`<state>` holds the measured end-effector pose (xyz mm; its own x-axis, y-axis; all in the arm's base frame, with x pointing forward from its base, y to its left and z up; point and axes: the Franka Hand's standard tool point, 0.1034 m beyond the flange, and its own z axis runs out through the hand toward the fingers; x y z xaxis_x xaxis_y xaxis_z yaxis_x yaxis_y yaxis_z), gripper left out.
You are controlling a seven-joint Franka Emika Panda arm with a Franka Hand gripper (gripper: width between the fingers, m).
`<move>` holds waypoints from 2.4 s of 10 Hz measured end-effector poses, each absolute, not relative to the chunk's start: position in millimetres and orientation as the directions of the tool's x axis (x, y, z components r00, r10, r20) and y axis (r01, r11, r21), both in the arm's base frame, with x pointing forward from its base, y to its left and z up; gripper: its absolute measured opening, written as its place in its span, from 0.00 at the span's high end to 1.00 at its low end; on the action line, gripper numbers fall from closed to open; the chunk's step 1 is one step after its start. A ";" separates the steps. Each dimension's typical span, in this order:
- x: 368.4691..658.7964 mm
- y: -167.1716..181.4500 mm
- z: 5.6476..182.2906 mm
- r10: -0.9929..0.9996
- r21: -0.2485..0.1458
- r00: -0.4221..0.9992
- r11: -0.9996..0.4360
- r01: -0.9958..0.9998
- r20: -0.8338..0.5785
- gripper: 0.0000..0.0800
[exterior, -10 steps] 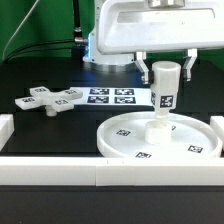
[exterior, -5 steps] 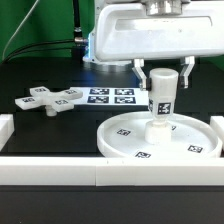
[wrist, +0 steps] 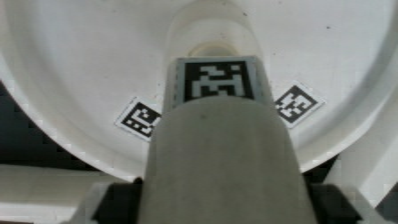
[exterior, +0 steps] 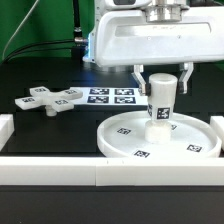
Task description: Assemble round table
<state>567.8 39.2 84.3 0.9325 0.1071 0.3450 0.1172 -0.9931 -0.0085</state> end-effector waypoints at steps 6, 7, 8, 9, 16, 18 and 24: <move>567.7 38.7 84.2 0.107 -0.005 0.928 -0.993 0.117 0.356 0.24; 567.9 37.2 87.0 0.108 -0.005 0.929 -0.993 0.117 0.355 0.20; 568.5 36.6 92.1 0.107 -0.006 0.929 -0.993 0.117 0.353 0.19; 569.4 36.8 97.1 0.107 -0.007 0.929 -0.993 0.117 0.354 0.19; 569.5 42.8 117.2 0.115 -0.020 0.939 -0.991 0.129 0.324 0.19; 568.5 44.8 116.4 0.119 -0.029 0.949 -0.991 0.133 0.291 0.19; 563.7 57.8 118.6 0.161 -0.107 0.987 -0.982 0.158 -0.025 0.19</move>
Offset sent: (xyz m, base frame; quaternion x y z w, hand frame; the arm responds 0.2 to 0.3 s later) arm 0.0000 0.0000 0.0000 0.0000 0.0000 0.0000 1.0000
